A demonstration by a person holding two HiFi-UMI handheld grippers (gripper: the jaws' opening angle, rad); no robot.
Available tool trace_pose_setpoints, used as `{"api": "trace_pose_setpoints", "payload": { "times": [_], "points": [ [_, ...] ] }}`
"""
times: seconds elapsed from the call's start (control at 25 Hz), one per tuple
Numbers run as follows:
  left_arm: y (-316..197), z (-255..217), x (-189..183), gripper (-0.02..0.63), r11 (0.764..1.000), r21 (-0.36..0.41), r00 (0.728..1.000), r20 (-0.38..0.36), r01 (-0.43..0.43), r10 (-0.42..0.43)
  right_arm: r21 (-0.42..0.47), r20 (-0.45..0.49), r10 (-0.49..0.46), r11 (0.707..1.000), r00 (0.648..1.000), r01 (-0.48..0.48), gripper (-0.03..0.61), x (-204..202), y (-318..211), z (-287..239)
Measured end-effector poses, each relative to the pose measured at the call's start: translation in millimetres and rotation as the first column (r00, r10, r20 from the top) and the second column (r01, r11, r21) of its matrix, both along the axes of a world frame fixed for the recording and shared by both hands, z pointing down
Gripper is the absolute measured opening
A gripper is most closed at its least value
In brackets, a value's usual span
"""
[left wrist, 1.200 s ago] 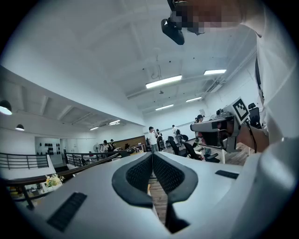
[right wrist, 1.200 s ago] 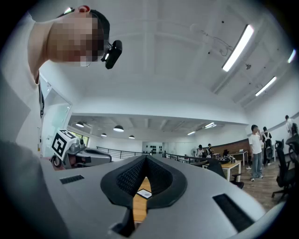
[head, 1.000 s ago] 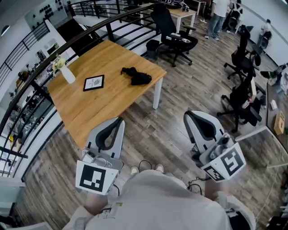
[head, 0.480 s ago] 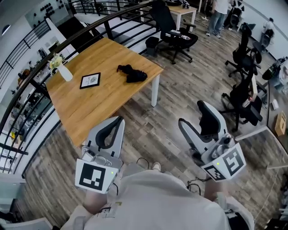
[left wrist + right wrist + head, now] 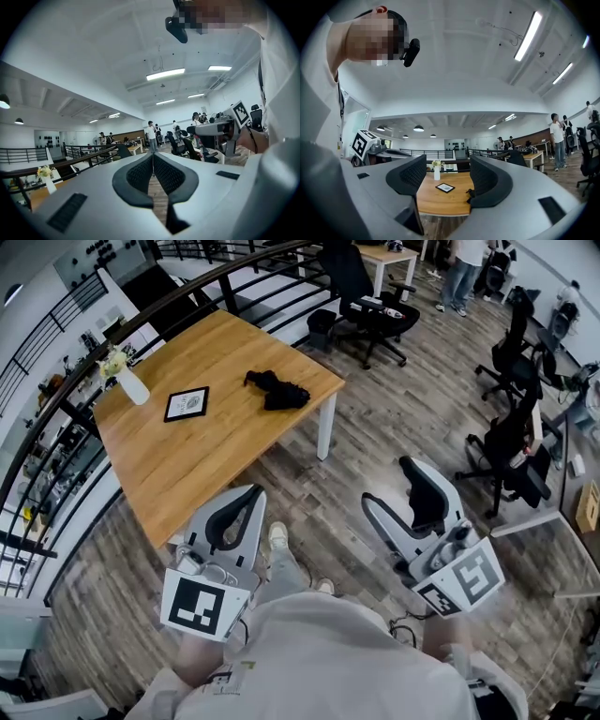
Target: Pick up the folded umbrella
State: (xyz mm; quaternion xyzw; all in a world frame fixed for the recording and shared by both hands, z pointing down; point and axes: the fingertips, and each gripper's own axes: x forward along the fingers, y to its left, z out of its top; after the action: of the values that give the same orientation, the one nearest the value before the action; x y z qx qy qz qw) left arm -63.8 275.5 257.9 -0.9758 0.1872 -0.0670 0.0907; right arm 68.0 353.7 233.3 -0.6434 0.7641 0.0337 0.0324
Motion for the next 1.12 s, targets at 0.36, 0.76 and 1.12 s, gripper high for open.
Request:
{"api": "trace_pose_setpoints", "payload": {
  "times": [0.36,0.76,1.12],
  "points": [
    [-93.7,16.7,11.9,0.020,1.000,-0.019,1.000,-0.026,0.015,-0.016,-0.087,-0.029,-0.041,0.995,0.999,0.038,0.302,9.8,-104.3,25.9],
    [-249.1,35.3,11.4,0.020,0.999,-0.049,1.000,-0.013,0.011,-0.011,-0.209,-0.069,-0.060,0.977,0.996,0.044,0.307,6.0,-267.0,54.3],
    [-366.7,80.5,18.4,0.020,0.987,-0.140,0.996,0.037,-0.078,0.084,-0.404,-0.179,-0.100,0.914,0.979,0.019,0.316,-7.0,-407.3,112.9]
  ]
}}
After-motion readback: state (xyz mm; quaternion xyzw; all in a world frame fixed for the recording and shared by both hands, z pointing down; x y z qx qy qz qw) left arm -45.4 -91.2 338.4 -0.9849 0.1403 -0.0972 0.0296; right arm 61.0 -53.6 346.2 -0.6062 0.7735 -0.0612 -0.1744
